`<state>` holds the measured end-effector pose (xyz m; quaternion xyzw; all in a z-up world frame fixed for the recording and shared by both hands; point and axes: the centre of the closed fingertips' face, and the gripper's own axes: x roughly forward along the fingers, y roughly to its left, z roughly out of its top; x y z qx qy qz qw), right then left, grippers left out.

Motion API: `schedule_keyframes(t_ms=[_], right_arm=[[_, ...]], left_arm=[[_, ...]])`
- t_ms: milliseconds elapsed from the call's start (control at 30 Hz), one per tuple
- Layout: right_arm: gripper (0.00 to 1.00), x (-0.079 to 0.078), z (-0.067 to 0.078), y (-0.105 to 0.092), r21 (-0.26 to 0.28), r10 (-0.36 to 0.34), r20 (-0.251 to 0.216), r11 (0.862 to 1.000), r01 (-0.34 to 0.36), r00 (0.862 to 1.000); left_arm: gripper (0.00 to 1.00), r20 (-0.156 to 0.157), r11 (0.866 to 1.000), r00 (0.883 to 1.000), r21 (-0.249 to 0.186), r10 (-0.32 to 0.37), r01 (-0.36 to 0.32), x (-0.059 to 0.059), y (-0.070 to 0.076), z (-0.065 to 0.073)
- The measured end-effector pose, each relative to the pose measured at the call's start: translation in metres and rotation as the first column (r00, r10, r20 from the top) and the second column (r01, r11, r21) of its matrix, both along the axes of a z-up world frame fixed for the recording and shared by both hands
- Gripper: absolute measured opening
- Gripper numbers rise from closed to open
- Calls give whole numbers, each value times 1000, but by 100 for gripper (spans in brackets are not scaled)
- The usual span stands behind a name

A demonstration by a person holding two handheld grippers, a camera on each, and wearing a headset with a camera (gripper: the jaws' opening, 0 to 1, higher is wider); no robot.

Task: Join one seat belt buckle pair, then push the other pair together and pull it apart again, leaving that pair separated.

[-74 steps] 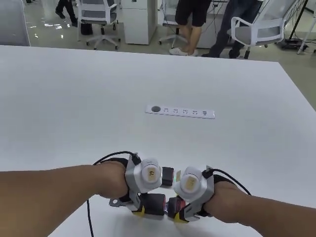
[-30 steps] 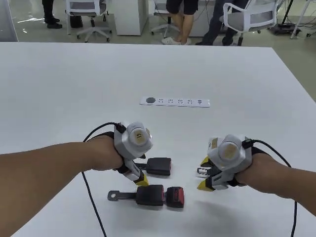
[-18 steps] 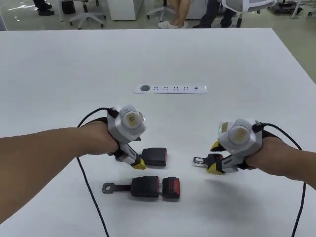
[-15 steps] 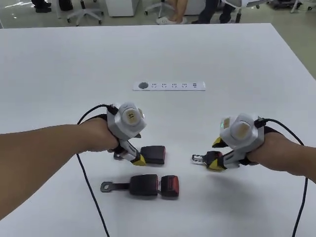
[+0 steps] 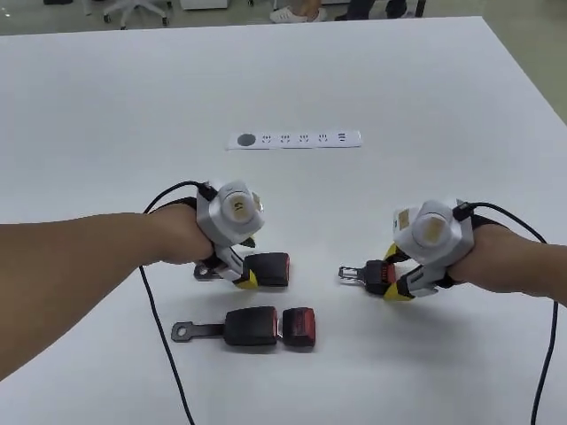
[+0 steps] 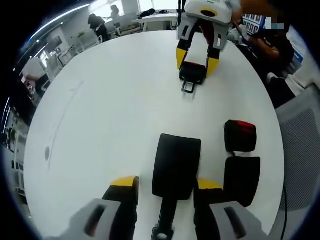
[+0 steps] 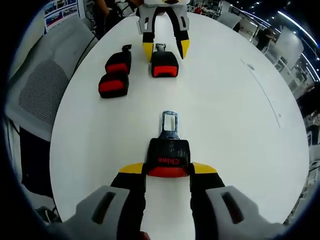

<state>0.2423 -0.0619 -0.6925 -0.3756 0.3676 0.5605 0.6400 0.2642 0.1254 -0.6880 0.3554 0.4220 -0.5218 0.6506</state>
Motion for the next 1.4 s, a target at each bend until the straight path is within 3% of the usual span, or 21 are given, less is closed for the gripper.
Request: schedule_keyframes(t_ms=[67,100,167,267,333,800,967,1400], right_arm=[[32,-1,5,3,7,-9,-10,1000,9,1000],[32,-1,4,3,7,-8,-15,1000,8,1000],[33,-2,4,3,12,-17,-30,1000,17,999],[33,1,2,4,20,-29,-57,999,30,998],[33,1,1,3,26,-39,-73,999,41,997],[32,2,0,10,19,-25,-70,999,27,997],[32,1,0,15,19,-11,-59,1000,12,998],[32,-4,-2,55,55,10,-54,998,-7,998]], left_arm=[[40,-12,999,999,11,-32,32,-4,1,-6],[38,-29,999,998,-12,-47,47,-6,-2,-5],[36,-29,999,999,-8,-40,39,-5,0,-4],[34,-37,997,996,-17,-75,75,-8,0,-4],[33,-27,993,992,-12,-121,121,-9,-2,-4],[32,-40,987,987,30,-153,155,-14,-3,-7],[32,-43,987,987,27,-156,157,-16,-3,-6],[32,-42,987,987,37,-152,154,-16,-5,-7]])
